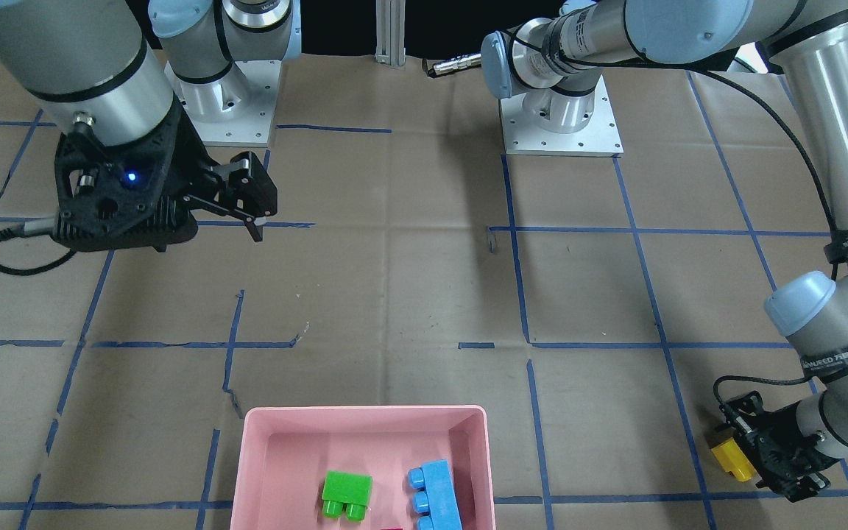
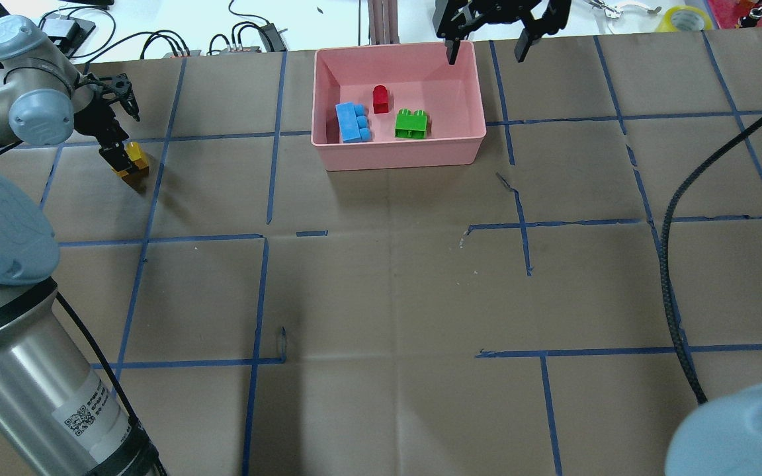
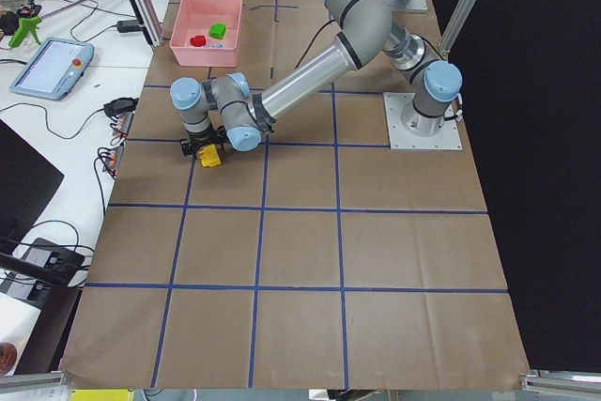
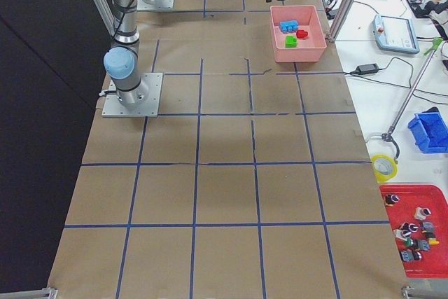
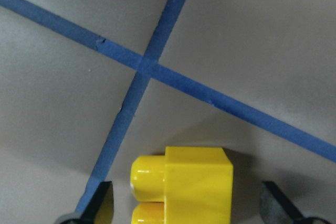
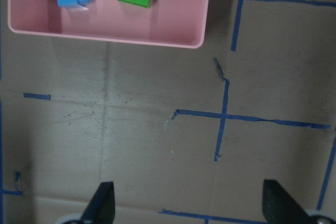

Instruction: Put all blocks into box

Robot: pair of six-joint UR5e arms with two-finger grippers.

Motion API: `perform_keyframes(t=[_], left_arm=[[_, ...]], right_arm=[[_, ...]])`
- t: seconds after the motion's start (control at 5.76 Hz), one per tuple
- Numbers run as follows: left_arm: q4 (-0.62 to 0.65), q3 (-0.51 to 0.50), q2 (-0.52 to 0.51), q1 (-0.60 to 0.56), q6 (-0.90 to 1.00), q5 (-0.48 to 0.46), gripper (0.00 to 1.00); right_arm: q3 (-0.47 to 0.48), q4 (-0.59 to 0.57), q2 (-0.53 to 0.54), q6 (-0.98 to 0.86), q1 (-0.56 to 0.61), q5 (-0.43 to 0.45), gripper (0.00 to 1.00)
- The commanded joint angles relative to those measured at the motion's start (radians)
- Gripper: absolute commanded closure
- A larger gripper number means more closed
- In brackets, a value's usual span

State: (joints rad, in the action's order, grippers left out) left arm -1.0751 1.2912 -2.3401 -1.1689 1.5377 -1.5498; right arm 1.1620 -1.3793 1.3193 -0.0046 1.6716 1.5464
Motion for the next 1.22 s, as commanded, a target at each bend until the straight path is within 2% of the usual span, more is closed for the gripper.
perform_keyframes(t=[0.0, 0.17, 0.35, 1.04], left_arm=[[0.001, 0.019, 0.005, 0.002, 0.002, -0.001, 0.15], [0.000, 0.020, 0.013, 0.002, 0.002, -0.003, 0.26], [0.000, 0.020, 0.018, 0.002, 0.002, -0.004, 0.33], [-0.002, 0.014, 0.025, 0.002, -0.001, -0.021, 0.67]], right_arm=[[0.281, -0.039, 0.175, 0.006, -0.001, 0.058, 0.00], [0.417, -0.208, 0.243, 0.008, -0.004, 0.060, 0.00], [0.458, -0.231, 0.277, 0.002, -0.006, 0.064, 0.00], [0.443, -0.234, 0.322, 0.014, -0.003, 0.040, 0.00]])
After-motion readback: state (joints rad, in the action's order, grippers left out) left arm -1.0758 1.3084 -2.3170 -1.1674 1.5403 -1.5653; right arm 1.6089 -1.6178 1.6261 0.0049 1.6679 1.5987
